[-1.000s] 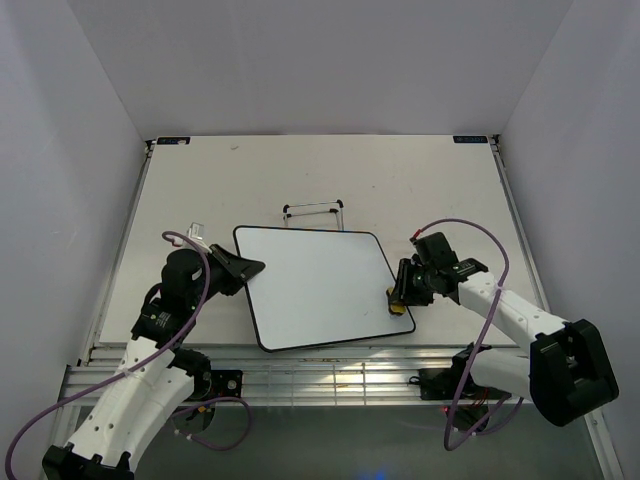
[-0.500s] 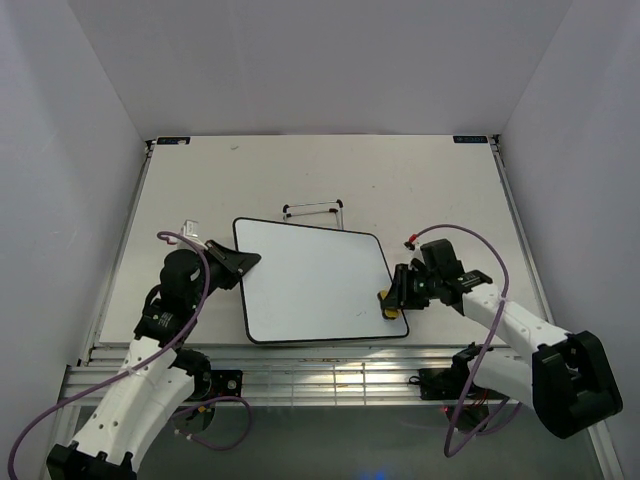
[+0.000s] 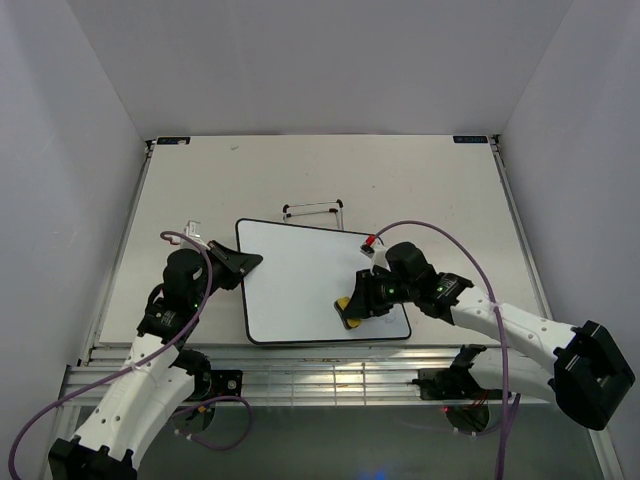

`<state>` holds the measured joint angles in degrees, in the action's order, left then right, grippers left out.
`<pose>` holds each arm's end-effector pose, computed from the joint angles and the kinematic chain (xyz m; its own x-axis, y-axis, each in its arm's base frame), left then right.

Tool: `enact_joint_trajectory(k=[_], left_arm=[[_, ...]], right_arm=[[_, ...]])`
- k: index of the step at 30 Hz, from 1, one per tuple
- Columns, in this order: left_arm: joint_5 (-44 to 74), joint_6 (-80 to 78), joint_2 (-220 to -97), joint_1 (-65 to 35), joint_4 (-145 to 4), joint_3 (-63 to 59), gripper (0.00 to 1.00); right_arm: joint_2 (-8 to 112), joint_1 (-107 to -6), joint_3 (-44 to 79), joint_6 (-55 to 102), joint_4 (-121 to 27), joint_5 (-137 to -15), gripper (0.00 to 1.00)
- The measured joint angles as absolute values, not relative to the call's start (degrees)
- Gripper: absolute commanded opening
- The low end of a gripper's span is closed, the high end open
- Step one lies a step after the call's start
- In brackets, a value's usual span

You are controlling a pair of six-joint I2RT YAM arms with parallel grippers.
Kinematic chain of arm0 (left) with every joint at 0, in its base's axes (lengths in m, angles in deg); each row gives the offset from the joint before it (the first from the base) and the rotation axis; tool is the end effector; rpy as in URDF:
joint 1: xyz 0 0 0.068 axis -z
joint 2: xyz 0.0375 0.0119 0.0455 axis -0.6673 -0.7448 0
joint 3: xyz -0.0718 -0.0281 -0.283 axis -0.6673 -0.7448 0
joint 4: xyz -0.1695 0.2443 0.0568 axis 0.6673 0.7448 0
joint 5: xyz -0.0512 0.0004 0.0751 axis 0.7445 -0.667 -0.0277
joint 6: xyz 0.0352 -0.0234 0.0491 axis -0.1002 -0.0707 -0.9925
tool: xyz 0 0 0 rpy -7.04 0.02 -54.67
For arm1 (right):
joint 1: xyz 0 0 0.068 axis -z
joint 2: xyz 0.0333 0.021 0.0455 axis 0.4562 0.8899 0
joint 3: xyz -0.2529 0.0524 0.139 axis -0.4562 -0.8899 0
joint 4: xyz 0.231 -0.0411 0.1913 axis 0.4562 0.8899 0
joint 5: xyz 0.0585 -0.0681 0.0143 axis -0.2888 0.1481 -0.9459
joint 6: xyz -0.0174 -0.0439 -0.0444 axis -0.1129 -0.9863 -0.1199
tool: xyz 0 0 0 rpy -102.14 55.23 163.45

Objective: Erase the whiteboard

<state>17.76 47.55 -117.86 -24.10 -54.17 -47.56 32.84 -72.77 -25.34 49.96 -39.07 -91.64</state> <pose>0.1821 -0.0683 0.2463 -0.5872 -0.7090 -0.3906 -0.0920 0.5379 -0.8380 0.1688 0.2013 0.2013 -0.8419 -0.1361 -0.5222 -0.4916 0.5927 0.6380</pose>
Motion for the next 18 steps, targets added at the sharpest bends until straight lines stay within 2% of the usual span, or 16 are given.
enact_joint_trajectory(k=[6, 18], left_arm=[[17.59, 47.51, -118.10, -24.01, -53.82, -47.56, 0.00], [14.42, 45.54, -117.31, -23.11, -47.61, -42.07, 0.00]], right_arm=[[32.43, -71.07, -26.65, 51.09, -38.55, -91.27, 0.10], [29.65, -49.62, -37.31, 50.33, -40.36, -96.60, 0.08]])
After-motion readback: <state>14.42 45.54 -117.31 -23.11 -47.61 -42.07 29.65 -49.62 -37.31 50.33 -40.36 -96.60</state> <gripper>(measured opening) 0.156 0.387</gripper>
